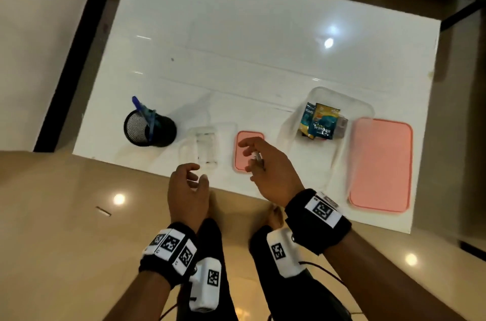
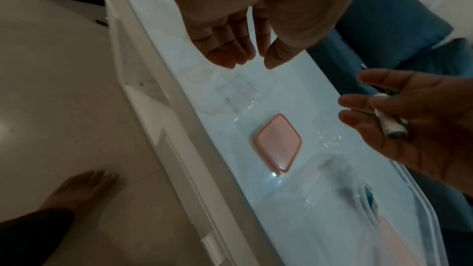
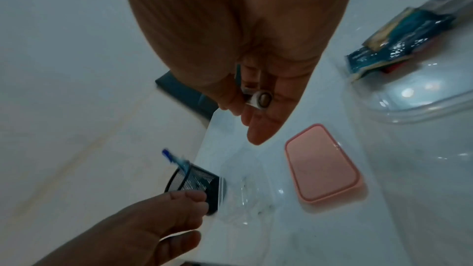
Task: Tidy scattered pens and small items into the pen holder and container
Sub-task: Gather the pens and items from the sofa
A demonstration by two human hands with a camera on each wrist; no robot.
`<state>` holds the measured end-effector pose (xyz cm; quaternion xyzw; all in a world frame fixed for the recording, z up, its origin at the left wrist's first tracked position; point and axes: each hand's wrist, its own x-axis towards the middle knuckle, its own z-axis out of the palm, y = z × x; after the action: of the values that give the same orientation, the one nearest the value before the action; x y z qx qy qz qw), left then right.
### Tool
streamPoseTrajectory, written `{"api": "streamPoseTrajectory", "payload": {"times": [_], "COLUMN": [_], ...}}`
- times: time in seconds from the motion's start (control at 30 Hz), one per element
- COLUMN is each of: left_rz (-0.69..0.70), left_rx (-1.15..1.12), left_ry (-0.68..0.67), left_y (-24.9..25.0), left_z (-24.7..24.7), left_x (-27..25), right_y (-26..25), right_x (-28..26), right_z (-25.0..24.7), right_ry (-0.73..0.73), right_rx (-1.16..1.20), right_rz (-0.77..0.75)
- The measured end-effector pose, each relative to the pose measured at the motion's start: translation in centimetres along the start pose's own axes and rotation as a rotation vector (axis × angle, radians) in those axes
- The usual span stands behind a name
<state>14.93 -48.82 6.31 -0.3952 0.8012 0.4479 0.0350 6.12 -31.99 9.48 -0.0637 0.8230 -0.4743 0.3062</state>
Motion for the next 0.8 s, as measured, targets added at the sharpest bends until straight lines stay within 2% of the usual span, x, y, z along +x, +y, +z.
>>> {"api": "streamPoseTrajectory", "payload": {"times": [0.13, 0.33, 0.5, 0.63, 0.8], "left_rz": [-0.140, -0.242, -0.292, -0.273, -0.244], "left_rx": [-0.080, -0.196, -0.328, -0.318, -0.318], "left_ry": [-0.042, -0.171, -0.239, -0.272, -0.328], "left_y": [-2.9, -4.2, -3.7, -4.1, -4.2], "left_z": [-1.3, -0.4, -0.3, -0.5, -1.1], "left_x": [0.7, 3.5, 5.2, 6.5, 8.3], "right_y": [-1.7, -4.3, -4.8, -3.8, -3.1], "right_x": [3.4, 7.4, 8.1, 8.2, 8.5], "right_z": [3.9, 7.6, 9.4, 10.6, 10.4], "right_ry": [-0.115, -0.266, -0.276, -0.283, -0.227], "right_rx": [-0.253, -0.503, -0.727, -0.799, -0.704], "right_rz": [-0.120, -0.072, -0.048, -0.057, 0.010]}}
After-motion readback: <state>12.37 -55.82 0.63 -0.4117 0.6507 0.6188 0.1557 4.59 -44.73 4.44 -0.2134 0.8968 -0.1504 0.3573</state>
